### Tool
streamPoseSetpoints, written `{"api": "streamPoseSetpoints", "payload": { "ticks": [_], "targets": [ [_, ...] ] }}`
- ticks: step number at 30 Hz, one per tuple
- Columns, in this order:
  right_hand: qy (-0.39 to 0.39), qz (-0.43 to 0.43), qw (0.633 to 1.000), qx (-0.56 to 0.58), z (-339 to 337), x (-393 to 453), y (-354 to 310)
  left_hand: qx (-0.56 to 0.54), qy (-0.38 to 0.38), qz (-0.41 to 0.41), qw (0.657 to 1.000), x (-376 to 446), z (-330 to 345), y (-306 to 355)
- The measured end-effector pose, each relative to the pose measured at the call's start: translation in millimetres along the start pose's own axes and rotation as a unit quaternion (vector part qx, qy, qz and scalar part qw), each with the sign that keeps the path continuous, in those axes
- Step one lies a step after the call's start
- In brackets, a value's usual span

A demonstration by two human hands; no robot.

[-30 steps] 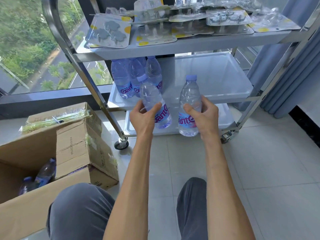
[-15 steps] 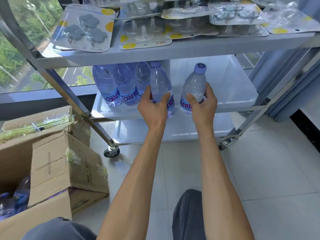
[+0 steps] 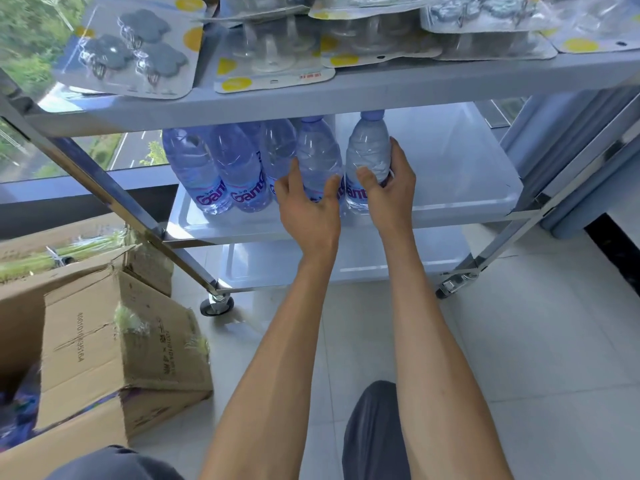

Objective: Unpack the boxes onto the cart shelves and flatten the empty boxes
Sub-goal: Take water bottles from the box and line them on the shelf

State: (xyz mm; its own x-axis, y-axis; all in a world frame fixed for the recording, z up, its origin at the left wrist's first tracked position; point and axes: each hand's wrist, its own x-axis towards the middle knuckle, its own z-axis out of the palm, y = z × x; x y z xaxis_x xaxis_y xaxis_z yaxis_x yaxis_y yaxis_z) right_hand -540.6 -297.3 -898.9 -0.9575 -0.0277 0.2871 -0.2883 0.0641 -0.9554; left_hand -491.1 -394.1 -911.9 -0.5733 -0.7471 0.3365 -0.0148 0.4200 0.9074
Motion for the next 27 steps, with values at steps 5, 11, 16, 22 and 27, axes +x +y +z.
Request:
{"api": "streamPoseSetpoints", "payload": {
  "ticks": [5, 11, 16, 22, 27],
  "targets": [
    [-0.016, 0.011, 1.0, 0.008, 1.8, 0.0, 3.7, 0.082, -0.029, -0.013, 0.996, -2.0, -4.7, -10.0],
    [-0.038, 0.037, 0.998, -0.016, 2.2, -7.6, 11.9, 0.079, -0.06, -0.016, 0.995, 3.5, -2.6, -21.1],
    [-0.039, 0.018, 0.999, -0.009, 4.5, -7.1, 20.6, 0.053, -0.041, -0.034, 0.997, 8.1, 2.8, -24.8],
    [-0.054, 0.005, 0.998, 0.014, 8.7, -4.2, 25.1, 0.103, 0.004, -0.04, 0.994, 5.6, -8.2, -38.4],
    [-0.049, 0.036, 0.998, 0.016, 15.2, -3.5, 29.3, 0.091, -0.006, -0.069, 0.993, 19.4, -14.7, -49.7]
  ]
}}
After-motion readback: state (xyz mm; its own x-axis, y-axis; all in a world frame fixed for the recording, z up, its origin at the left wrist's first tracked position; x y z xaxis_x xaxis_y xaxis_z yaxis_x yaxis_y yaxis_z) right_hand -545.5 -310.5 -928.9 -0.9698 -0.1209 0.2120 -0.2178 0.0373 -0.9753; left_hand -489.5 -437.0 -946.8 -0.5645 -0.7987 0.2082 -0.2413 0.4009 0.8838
